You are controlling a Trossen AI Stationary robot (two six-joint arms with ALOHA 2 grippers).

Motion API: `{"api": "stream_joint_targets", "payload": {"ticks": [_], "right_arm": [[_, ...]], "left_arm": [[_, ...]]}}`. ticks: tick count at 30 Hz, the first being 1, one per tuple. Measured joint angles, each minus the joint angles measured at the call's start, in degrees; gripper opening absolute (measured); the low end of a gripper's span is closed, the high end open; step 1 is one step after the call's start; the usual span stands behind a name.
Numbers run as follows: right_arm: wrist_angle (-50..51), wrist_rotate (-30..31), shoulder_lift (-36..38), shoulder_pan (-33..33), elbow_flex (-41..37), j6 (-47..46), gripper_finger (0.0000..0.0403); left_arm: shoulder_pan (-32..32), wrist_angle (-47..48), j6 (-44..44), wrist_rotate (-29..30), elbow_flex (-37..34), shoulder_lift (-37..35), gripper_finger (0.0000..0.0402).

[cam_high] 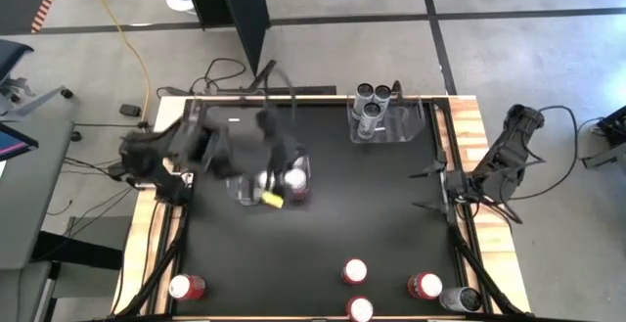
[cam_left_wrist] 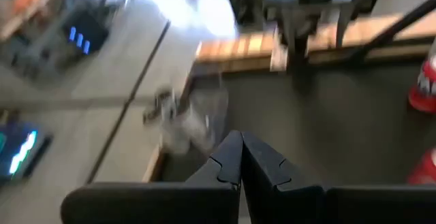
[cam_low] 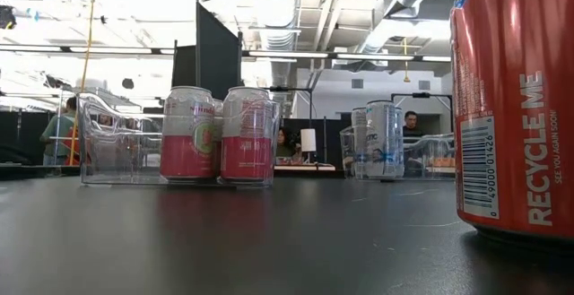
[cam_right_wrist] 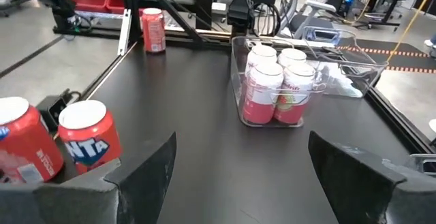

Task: Sort soda cans
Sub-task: Put the right orange soda can into the top left transparent bin

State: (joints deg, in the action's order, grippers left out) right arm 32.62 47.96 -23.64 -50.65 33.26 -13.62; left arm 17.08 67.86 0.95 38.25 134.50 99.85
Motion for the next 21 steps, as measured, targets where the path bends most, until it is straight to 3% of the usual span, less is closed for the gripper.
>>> {"api": "stream_joint_targets", "payload": {"ticks": [5,7,12,21], "right_arm": [[1.0,-1.5,0.0,0.0,0.0,0.6,0.0349],[0.9,-4.5,0.0,0.0,0.0,0.6,0.0349],[0.8,-13.1,-2.5,0.0,0.0,-0.9,0.0349],[-4.8,-22.6,-13.9,0.5,0.3,0.2,0.0349]], "left_arm": [[7.5,13.8,20.4,5.9,0.0,2.2,0.0000],[9.6,14.7,25.4,6.4,-0.9,3.8,0.0000],[12.9,14.4,31.4,6.3,-2.8,9.0,0.0000],[14.5,11.0,37.3,6.3,-2.9,19.2,0.0000]]}}
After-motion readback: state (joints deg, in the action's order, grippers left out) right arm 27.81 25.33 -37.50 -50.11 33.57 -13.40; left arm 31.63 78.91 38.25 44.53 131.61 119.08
